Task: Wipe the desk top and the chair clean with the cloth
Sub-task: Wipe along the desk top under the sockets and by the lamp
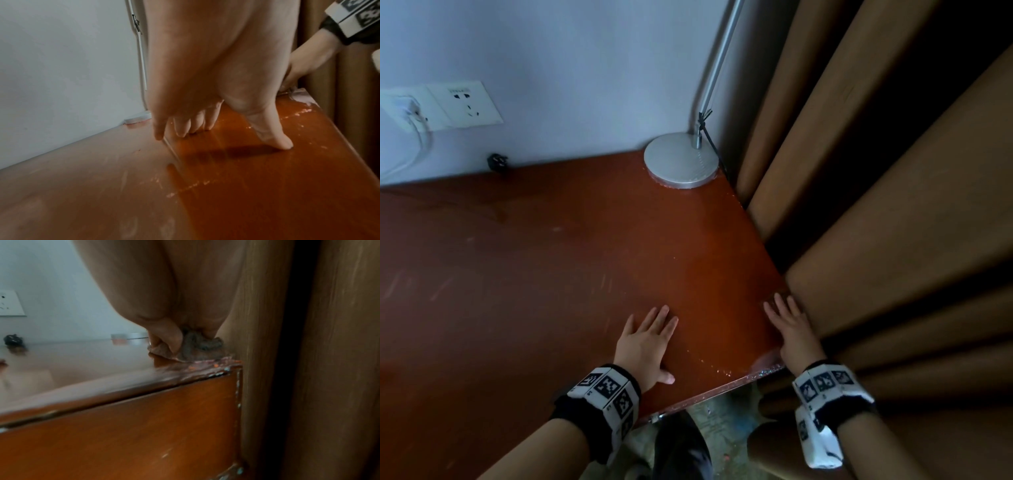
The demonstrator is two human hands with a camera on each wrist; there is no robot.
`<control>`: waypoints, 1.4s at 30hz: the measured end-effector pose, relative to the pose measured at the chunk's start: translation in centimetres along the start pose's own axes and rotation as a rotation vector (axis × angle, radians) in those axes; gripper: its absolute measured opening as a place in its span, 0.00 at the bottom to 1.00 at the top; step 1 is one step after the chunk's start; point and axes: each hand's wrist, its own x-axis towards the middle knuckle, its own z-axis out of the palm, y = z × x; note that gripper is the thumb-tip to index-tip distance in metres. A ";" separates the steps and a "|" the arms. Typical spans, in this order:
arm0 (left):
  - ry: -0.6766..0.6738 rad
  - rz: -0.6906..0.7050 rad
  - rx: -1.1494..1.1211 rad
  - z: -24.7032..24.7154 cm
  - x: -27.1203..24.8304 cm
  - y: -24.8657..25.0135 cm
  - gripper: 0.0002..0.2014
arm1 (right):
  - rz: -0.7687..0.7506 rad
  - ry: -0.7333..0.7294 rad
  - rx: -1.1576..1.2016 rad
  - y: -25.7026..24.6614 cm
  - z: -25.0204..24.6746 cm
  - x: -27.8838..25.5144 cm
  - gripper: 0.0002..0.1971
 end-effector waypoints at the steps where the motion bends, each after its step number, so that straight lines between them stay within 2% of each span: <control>1: 0.001 0.000 -0.001 0.1 -0.1 0.0 0.51 | -0.025 0.011 0.005 -1.0 0.9 -0.8 0.47; 2: 0.001 -0.001 0.002 0.1 -0.1 0.0 0.51 | -0.086 0.011 -0.010 -2.5 2.1 -1.8 0.49; 4: -0.002 -0.005 0.012 0.0 -0.1 0.2 0.51 | -0.319 0.057 -0.087 -4.7 5.5 -3.8 0.51; 5: -0.004 -0.009 0.021 0.0 0.0 0.3 0.52 | -0.417 0.011 -0.060 -5.8 6.8 -5.1 0.46; 6: -0.004 -0.014 0.027 0.0 0.1 0.4 0.52 | -0.459 -0.027 -0.045 -6.4 7.2 -6.2 0.40; 7: -0.004 -0.018 0.027 0.0 0.2 0.5 0.52 | -0.485 -0.033 -0.059 -6.6 7.1 -6.7 0.38; 8: -0.006 -0.021 0.020 -0.1 0.3 0.6 0.52 | -0.475 0.014 -0.043 -5.7 6.8 -6.6 0.40; 10: -0.014 -0.018 0.001 0.0 0.3 0.5 0.52 | -0.351 0.028 0.061 -2.6 4.9 -5.6 0.49; 11: -0.015 -0.015 -0.009 0.2 0.1 0.4 0.52 | -0.278 0.099 0.106 -0.5 4.2 -4.8 0.50; 12: -0.008 -0.012 -0.019 0.3 0.0 0.3 0.52 | -0.203 0.150 0.129 1.3 3.3 -3.9 0.50; 15: 0.026 -0.009 -0.028 0.6 -0.3 0.0 0.50 | 0.026 0.098 0.169 3.5 1.3 -2.5 0.45; 17: 0.025 -0.011 -0.030 0.7 -0.3 0.0 0.50 | 0.041 0.198 0.130 2.3 2.1 -2.4 0.46; 18: 0.022 -0.014 -0.029 0.7 -0.3 0.1 0.50 | -0.012 0.203 0.085 1.1 2.8 -2.6 0.50; 20: 0.019 -0.019 -0.021 0.5 -0.3 0.1 0.50 | -0.146 0.107 -0.131 -3.0 5.5 -3.5 0.56; 21: 0.018 -0.019 -0.016 0.4 -0.3 0.1 0.50 | -0.221 0.042 -0.162 -5.2 6.8 -4.5 0.56; 23: 0.010 -0.024 -0.006 0.3 -0.4 -0.1 0.49 | -0.428 0.033 -0.049 -7.6 8.6 -6.2 0.52; 25: 0.011 -0.047 -0.014 -0.1 -0.7 -0.7 0.48 | -0.502 0.032 -0.004 -7.4 7.5 -6.2 0.47; 27: 0.016 -0.069 -0.030 -0.3 -1.3 -1.8 0.48 | -0.335 0.093 0.052 -4.8 5.7 -4.1 0.50; 29: 0.026 -0.096 -0.047 -0.2 -1.8 -2.8 0.48 | -0.154 0.092 0.064 -3.0 3.9 -2.8 0.48; 31: 0.041 -0.126 -0.071 0.0 -2.4 -3.5 0.47 | -0.045 0.069 0.092 -4.7 3.3 -2.8 0.48; 32: 0.050 -0.142 -0.084 0.2 -2.6 -3.8 0.46 | -0.071 0.064 0.106 -6.8 3.5 -3.3 0.48; 34: 0.070 -0.172 -0.104 0.7 -3.2 -4.6 0.46 | -0.323 0.079 0.023 -11.2 5.5 -5.2 0.46; 36: 0.080 -0.190 -0.113 1.5 -4.0 -5.5 0.43 | -0.640 -0.005 -0.114 -14.2 8.7 -7.1 0.34; 37: 0.080 -0.198 -0.117 1.7 -4.5 -5.9 0.42 | -0.700 0.010 -0.176 -14.6 9.9 -7.4 0.28; 38: 0.078 -0.206 -0.121 2.0 -4.9 -6.4 0.42 | -0.749 -0.050 -0.175 -14.7 10.3 -7.6 0.26; 40: 0.071 -0.217 -0.135 2.2 -5.4 -7.1 0.44 | -0.740 -0.113 -0.168 -13.6 8.0 -7.2 0.29; 41: 0.068 -0.220 -0.143 2.3 -5.5 -7.3 0.45 | -0.703 -0.057 -0.106 -12.2 6.9 -6.1 0.35; 42: 0.066 -0.222 -0.150 2.4 -5.6 -7.4 0.46 | -0.576 0.022 -0.056 -10.8 5.6 -4.7 0.41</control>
